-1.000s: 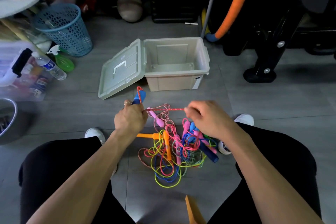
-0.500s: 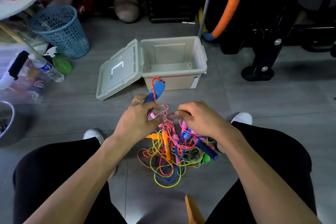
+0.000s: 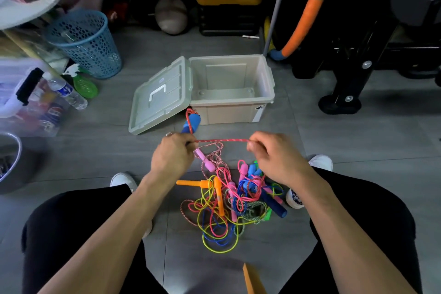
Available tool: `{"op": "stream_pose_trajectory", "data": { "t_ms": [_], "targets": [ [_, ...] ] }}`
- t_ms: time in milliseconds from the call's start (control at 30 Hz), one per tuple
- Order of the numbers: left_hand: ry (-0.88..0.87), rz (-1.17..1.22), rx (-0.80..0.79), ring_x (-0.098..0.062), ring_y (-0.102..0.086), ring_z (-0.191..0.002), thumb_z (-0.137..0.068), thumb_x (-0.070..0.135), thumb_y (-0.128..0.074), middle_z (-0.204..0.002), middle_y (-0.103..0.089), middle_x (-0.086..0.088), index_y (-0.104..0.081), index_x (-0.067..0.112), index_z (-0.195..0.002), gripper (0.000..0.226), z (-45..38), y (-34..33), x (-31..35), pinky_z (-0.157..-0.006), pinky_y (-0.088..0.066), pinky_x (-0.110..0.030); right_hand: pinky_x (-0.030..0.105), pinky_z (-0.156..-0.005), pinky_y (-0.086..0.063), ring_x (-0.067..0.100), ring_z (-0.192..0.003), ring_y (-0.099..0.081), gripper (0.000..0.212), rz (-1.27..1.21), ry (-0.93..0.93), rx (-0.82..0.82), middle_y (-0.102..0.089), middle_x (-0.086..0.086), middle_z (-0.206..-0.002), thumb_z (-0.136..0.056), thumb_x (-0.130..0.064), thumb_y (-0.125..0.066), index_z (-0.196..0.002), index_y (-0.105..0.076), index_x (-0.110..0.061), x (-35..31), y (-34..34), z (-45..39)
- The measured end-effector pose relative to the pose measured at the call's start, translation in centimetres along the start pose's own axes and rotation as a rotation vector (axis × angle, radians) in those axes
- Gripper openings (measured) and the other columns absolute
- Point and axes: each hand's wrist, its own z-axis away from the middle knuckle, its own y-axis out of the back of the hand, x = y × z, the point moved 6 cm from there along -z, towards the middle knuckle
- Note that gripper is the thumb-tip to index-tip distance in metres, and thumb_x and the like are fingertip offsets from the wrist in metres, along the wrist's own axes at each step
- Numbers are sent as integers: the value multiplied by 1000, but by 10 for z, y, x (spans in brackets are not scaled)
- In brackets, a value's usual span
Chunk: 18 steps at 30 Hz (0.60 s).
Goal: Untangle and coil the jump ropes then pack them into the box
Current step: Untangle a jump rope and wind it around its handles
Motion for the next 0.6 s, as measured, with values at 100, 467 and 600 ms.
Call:
{"op": "stream_pose_trajectory", "data": {
  "t_ms": [100, 467, 600],
  "targets": [
    [-103, 22, -174, -22, -55, -74, -98, 17, -46, -95, -49, -8, -48, 25, -126, 29, 9, -19, 15, -71, -48, -37, 13, -49, -32, 0, -55, -51, 17, -138, 73, 185, -56, -23, -61, -97, -13, -52, -83, -61, -10, -17, 13, -1],
    [-150, 186, -265, -17, -52, -78, -86, -5, -44, -108, -48, -6, -63, 27, -109, 44, 19, -24, 24, -65, -38, -14, 40, -56, -42, 27, -64, -58, 21, 34, 12, -184, -63, 7, -71, -99, -24, -51, -86, -63, -12, 1, -30, -8],
    [-344, 210, -246, -13, -55, -85, -91, 22, -65, -107, -54, -2, -74, 23, -106, 18, 30, -27, 45, -77, -45, -18, 45, -57, -45, 26, -62, -57, 23, 15, 58, -185, -64, 8, -71, -100, -26, -50, -88, -63, -13, -8, -30, -5]
  ]
}}
